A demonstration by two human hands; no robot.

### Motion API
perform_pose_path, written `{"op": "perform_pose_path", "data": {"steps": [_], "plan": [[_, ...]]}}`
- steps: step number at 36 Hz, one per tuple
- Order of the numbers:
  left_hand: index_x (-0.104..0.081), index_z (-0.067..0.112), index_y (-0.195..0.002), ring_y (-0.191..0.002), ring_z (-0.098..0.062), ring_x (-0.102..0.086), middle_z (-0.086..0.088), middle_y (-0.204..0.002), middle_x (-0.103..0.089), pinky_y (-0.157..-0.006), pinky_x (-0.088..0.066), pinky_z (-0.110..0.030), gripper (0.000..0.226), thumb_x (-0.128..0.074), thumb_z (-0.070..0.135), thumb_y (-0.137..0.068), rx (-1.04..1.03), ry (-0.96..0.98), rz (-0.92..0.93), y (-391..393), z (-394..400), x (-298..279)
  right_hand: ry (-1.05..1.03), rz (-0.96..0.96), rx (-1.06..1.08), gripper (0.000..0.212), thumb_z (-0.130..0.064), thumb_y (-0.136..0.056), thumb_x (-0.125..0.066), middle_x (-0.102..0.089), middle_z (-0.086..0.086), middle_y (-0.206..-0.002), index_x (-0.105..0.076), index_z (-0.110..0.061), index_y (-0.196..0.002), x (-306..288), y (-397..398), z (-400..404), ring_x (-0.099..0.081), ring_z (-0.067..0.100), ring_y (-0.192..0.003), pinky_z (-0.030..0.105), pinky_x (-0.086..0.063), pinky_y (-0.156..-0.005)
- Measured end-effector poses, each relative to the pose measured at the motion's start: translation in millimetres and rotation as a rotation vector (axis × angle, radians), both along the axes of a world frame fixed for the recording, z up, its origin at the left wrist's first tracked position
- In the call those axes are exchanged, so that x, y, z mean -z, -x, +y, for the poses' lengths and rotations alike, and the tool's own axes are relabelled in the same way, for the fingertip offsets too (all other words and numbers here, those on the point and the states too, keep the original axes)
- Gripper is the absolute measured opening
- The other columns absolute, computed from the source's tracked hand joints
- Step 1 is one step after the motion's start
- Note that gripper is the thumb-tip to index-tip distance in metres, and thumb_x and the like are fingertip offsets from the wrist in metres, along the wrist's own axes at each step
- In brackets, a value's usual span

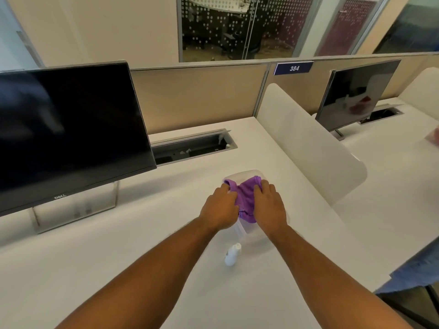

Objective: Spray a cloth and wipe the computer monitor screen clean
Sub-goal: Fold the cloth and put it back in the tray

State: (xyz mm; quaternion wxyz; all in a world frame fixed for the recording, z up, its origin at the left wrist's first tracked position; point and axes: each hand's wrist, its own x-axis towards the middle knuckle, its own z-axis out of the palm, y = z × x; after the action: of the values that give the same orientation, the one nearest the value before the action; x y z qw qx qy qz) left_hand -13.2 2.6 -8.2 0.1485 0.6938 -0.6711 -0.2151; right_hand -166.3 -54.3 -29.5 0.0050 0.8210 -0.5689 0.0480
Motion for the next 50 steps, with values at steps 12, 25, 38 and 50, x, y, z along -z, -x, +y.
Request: {"op": "perform_pose_path", "data": {"steps": [12, 25, 38, 50], "plan": [[-0.009, 0.032, -0.160, -0.154, -0.022, 0.004, 0.002, -0.168, 0.006, -0.121, -0.006, -0.043, 0.064, -0.036, 0.048, -0.105, 0.067, 0.013, -0.130, -12, 11, 26, -0.171, -0.377, 0.110, 0.049, -0.031, -0.105, -0.050, -0.048, 0.007, -0.152, -0.044, -0.012, -0.150, -16, 5, 16, -0.047, 0.025, -0.136, 0.036, -0.043, -0.113], [-0.007, 0.027, -0.161, -0.152, -0.011, 0.010, 0.005, -0.167, 0.004, -0.118, 0.008, -0.029, 0.092, -0.057, -0.005, -0.092, 0.478, 0.108, -0.134, -19, 49, 45, 0.020, -0.957, 0.014, 0.029, -0.029, -0.103, -0.048, -0.067, -0.006, -0.117, -0.064, -0.015, -0.123, -7, -6, 161, -0.062, 0.009, -0.109, 0.020, -0.051, -0.091], [-0.001, 0.020, -0.161, -0.153, -0.016, 0.011, -0.001, -0.167, 0.008, -0.118, 0.007, -0.032, 0.087, -0.060, 0.014, -0.097, 0.526, 0.032, -0.210, -14, 57, 35, -0.174, -0.817, 0.251, 0.036, -0.042, -0.098, -0.055, -0.067, -0.012, -0.123, -0.060, -0.026, -0.131, 23, -25, 186, -0.059, -0.001, -0.101, -0.008, -0.034, -0.080], [-0.001, 0.019, -0.161, -0.153, -0.017, 0.008, -0.002, -0.167, 0.008, -0.118, -0.001, -0.029, 0.096, -0.059, -0.010, -0.089, 0.488, 0.008, -0.215, -9, 57, 34, 0.133, -1.014, 0.194, 0.033, -0.039, -0.098, -0.054, -0.070, -0.007, -0.105, -0.064, -0.017, -0.120, -22, 4, 160, -0.067, 0.001, -0.096, 0.015, -0.056, -0.081]]}}
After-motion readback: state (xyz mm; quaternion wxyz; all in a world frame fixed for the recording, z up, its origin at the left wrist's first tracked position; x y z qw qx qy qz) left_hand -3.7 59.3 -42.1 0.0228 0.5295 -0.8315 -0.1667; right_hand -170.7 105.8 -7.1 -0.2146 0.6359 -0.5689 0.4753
